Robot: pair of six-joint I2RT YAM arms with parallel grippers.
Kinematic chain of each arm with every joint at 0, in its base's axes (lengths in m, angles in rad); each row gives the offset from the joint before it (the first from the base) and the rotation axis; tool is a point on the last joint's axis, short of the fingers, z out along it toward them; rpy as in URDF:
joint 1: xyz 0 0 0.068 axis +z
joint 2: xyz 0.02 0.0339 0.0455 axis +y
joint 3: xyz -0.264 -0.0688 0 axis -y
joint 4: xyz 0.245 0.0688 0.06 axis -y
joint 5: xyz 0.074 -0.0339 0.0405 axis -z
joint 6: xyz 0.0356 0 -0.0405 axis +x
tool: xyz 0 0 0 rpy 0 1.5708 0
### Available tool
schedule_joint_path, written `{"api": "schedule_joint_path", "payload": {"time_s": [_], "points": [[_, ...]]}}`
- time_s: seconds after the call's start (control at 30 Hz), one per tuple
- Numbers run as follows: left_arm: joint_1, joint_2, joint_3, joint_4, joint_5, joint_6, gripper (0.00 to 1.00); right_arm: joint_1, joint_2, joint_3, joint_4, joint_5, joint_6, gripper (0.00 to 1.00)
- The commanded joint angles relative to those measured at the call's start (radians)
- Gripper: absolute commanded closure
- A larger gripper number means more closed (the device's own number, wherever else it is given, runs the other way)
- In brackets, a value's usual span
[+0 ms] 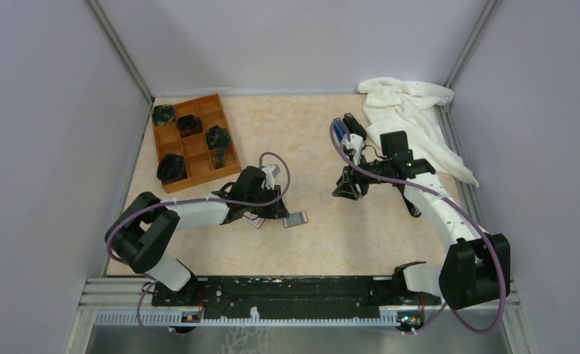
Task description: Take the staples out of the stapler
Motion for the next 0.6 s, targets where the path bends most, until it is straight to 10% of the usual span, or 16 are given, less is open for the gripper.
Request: {"api": "schedule_joint_path", "payload": {"time_s": [0.0,0.57], "points": [[-0.006,-0.025,-0.022,0.03,0.036,-0.022,0.66,-0.008,-0.018,0.0,0.031,0.005,0.0,0.55],[-0.033,-0.48,-0.236,0.299,-0.061,-0.007,0.47,-0.008,-0.015,-0.026,0.077,0.345,-0.026,0.43]]}}
